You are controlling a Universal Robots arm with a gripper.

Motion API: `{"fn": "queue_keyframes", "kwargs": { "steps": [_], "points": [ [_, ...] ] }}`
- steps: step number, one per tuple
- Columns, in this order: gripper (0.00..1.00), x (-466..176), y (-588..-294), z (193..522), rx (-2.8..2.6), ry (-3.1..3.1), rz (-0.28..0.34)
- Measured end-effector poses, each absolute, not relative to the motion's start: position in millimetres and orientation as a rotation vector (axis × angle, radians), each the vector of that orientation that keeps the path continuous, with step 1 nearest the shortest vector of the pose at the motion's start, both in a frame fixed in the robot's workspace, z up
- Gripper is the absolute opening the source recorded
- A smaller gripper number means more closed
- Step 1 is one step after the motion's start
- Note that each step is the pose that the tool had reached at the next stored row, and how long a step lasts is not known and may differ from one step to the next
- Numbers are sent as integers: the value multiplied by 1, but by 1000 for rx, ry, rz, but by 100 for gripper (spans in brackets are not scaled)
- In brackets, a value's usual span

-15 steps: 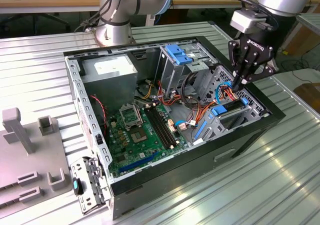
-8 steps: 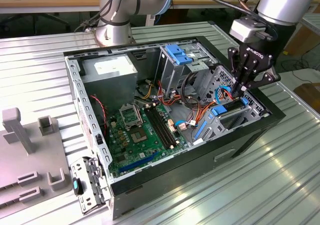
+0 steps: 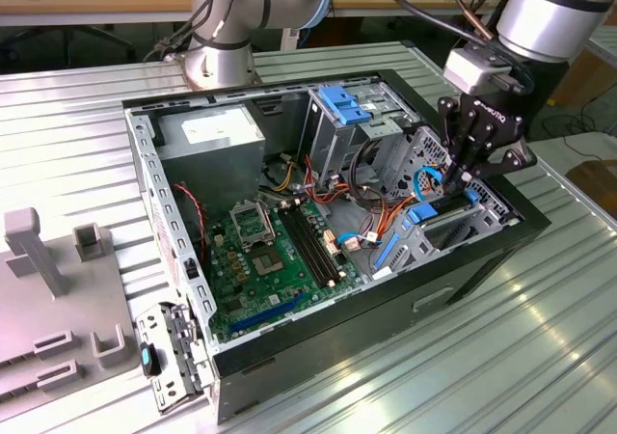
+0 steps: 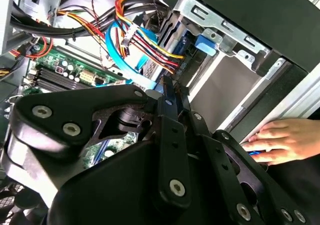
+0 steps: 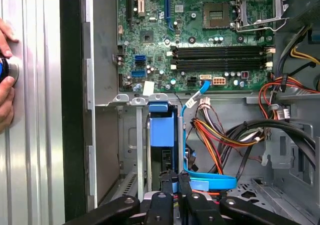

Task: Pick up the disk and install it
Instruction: 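Insert the second disk wire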

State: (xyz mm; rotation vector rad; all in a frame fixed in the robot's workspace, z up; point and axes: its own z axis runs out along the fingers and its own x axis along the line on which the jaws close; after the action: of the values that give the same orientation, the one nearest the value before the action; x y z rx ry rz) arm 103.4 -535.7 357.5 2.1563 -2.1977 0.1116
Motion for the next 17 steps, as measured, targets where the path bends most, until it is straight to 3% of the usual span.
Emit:
{"fn": "queue_keyframes", "kwargs": {
  "steps": [17],
  "points": [
    [16, 102, -543, 349, 2173, -2214, 94]
  ]
}}
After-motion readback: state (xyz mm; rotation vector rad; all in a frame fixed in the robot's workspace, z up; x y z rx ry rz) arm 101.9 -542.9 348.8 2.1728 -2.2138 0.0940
